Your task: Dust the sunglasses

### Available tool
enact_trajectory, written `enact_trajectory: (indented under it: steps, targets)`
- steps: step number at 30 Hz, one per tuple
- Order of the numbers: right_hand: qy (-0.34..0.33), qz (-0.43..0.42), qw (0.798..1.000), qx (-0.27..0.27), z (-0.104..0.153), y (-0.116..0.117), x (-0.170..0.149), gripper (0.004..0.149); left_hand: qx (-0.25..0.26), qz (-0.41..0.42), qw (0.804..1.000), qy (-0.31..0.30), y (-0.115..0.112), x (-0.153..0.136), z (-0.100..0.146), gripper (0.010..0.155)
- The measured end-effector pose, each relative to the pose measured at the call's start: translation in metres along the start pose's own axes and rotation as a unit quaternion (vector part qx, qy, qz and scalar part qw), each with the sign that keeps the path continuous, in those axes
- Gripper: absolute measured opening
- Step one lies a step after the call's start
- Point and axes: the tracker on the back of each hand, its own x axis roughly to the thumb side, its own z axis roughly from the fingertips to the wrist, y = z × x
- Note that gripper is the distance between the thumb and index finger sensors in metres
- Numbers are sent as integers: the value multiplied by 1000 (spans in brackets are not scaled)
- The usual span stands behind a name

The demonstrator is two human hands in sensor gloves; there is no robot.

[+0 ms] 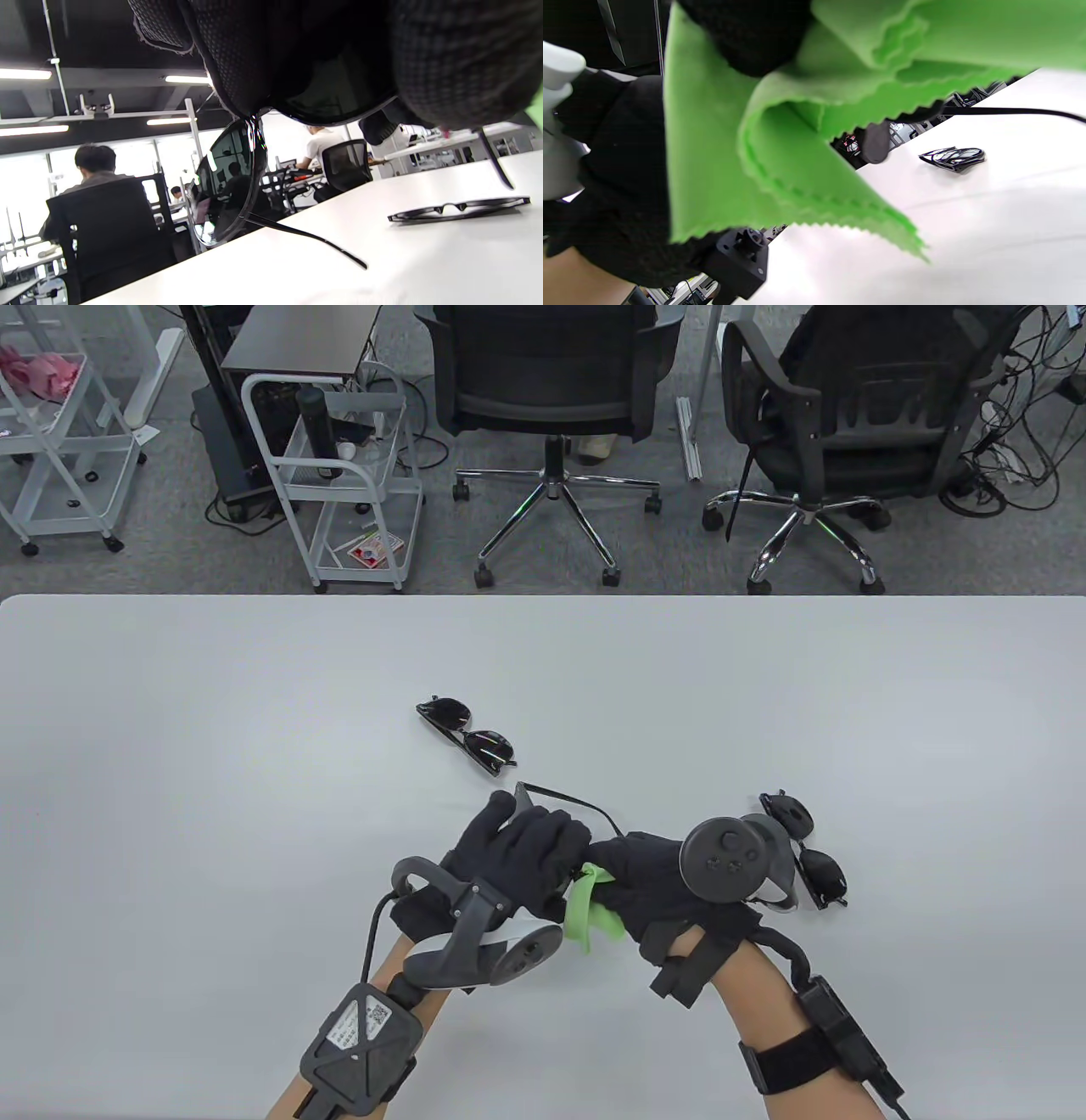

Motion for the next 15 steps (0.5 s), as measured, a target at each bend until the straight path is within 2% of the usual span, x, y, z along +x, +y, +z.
enact_trajectory:
  steps: [2, 4, 10, 15]
  targets:
    - [-9, 22, 1000, 11, -1, -1, -3, 44, -6, 19, 1000, 2, -2, -2, -1, 90]
    - [-1, -12, 1000, 3, -1, -2, -5, 44, -4, 25, 1000, 13, -2, -5, -3, 89]
    - [0, 10, 1000, 14, -2, -8, -9, 44, -3, 32, 999, 24, -2, -11, -3, 88]
    - [27, 26, 999, 3, 7, -23, -28, 44, 1, 66, 995, 69, -2, -36, 4, 88]
